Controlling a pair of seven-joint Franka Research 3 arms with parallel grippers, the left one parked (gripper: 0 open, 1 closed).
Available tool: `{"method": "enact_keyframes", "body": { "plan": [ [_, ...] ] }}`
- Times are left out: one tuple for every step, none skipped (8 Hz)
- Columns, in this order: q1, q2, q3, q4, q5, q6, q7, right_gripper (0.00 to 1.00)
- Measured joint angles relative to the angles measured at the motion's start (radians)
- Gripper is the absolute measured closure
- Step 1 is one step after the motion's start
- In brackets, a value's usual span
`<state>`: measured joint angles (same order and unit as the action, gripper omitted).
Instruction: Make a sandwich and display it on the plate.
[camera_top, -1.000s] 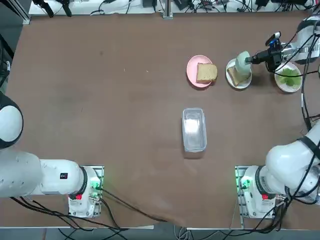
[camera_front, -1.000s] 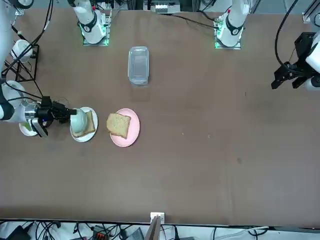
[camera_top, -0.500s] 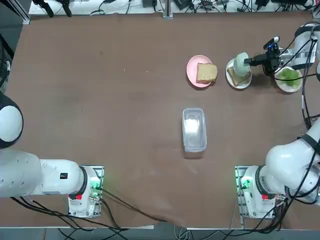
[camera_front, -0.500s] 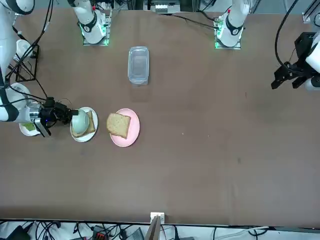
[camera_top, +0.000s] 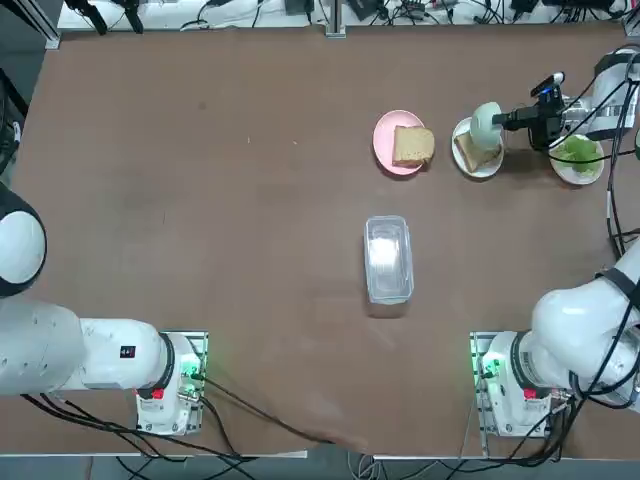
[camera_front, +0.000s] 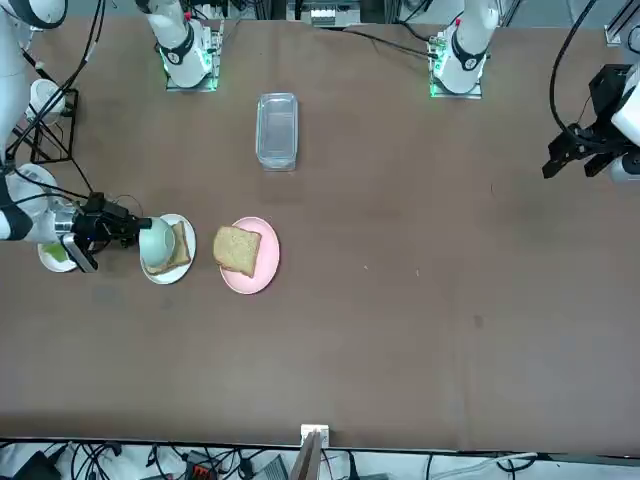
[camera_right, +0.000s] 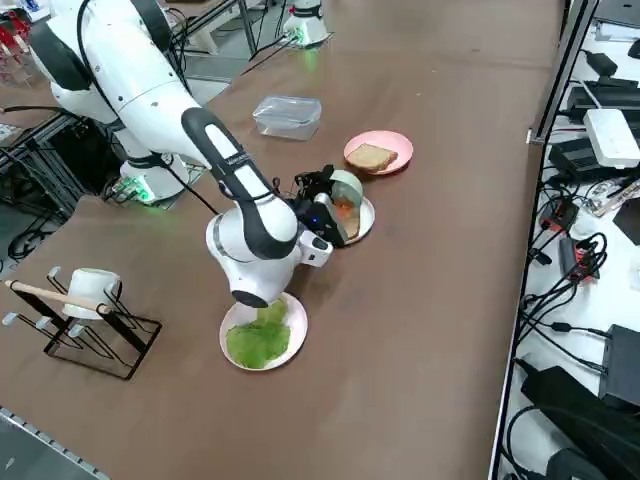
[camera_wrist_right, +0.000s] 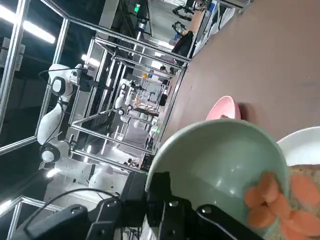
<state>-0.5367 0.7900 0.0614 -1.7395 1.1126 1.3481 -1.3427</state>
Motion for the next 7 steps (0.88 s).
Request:
{"method": "enact_keyframes", "body": {
  "plan": [
    [0.000, 0.000, 0.000, 0.000, 0.000, -0.012, 0.000, 0.96],
    [-0.001, 0.000, 0.000, 0.000, 0.001, -0.029, 0.000, 0.96],
    [-0.001, 0.000, 0.000, 0.000, 0.002, -0.038, 0.000, 0.96],
    [-0.002, 0.000, 0.000, 0.000, 0.002, -0.048, 0.000, 0.96],
    [-0.005, 0.000, 0.000, 0.000, 0.003, -0.059, 0.000, 0.96],
    [-0.009, 0.000, 0.000, 0.000, 0.006, -0.069, 0.000, 0.96],
    [-0.016, 0.000, -0.001, 0.000, 0.014, -0.078, 0.000, 0.96]
  ]
}}
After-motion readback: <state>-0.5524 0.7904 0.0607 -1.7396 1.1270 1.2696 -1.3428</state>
